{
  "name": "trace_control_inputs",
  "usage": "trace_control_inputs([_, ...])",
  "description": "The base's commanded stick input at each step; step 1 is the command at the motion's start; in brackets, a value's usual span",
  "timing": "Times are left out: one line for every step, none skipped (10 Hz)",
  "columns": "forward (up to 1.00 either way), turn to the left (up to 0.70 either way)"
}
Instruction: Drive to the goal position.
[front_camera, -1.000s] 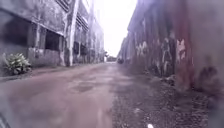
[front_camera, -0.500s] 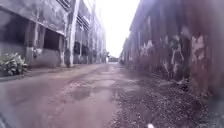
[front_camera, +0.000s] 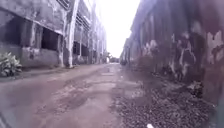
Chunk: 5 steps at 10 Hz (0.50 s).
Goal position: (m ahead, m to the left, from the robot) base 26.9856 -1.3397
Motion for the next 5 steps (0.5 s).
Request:
trace_control_inputs([0.70, 0.00])
trace_control_inputs([0.70, 0.00])
trace_control_inputs([0.70, 0.00])
trace_control_inputs([0.70, 0.00])
trace_control_inputs([0.70, 0.00])
